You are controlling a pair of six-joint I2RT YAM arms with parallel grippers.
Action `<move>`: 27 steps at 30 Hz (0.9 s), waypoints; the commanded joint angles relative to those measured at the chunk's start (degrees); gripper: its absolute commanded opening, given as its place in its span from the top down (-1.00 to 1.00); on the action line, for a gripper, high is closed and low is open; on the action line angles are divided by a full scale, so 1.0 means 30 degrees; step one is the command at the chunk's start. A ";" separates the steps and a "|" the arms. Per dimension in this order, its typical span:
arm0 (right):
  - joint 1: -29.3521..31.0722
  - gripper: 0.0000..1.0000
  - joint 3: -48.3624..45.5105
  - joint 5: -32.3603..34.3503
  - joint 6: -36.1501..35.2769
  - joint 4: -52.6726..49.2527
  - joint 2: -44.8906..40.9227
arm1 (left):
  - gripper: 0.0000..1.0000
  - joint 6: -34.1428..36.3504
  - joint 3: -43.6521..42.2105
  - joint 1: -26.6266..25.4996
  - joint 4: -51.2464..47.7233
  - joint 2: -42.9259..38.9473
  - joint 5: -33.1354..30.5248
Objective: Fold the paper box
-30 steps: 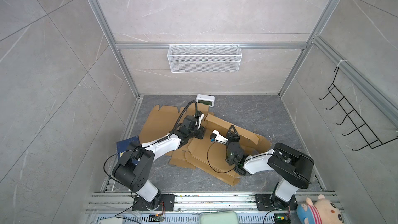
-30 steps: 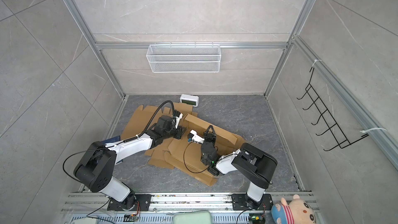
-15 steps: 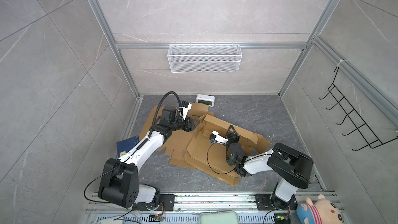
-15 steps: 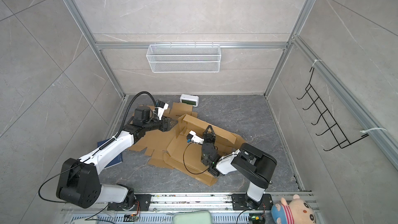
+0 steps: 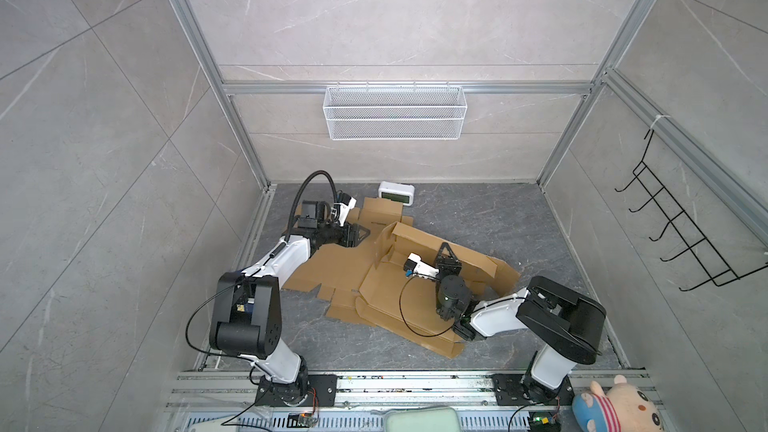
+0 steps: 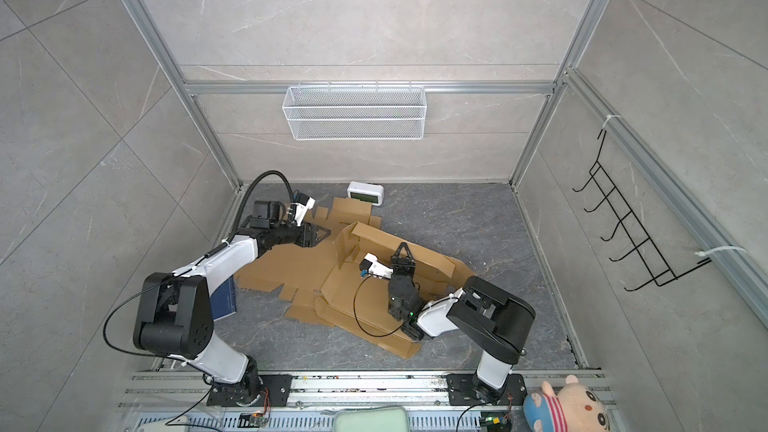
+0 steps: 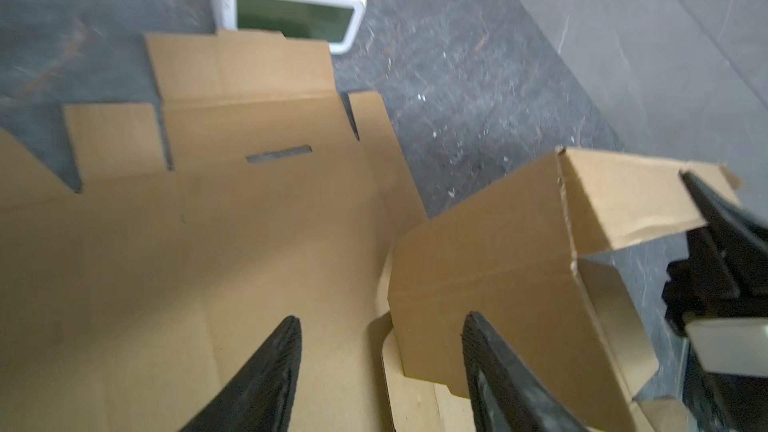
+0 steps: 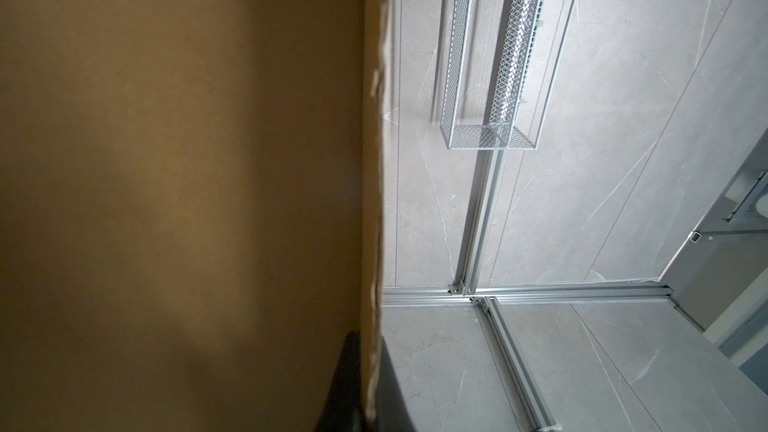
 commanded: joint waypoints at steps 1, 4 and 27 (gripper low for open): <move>0.0092 1.00 -0.0113 -0.0347 0.0985 -0.1195 -0.0489 | -0.31 0.2957 0.0412 -0.0687 -0.1488 0.0020 0.0392; 0.0092 1.00 -0.0100 -0.0354 0.1065 -0.1294 -0.0482 | -0.36 0.3567 0.0064 -0.1367 -0.1580 -0.0009 0.0484; 0.0091 1.00 0.0185 -0.0515 0.2628 -0.3586 -0.1090 | -0.15 -0.0671 -0.4228 -0.4944 1.3745 0.1719 -0.6548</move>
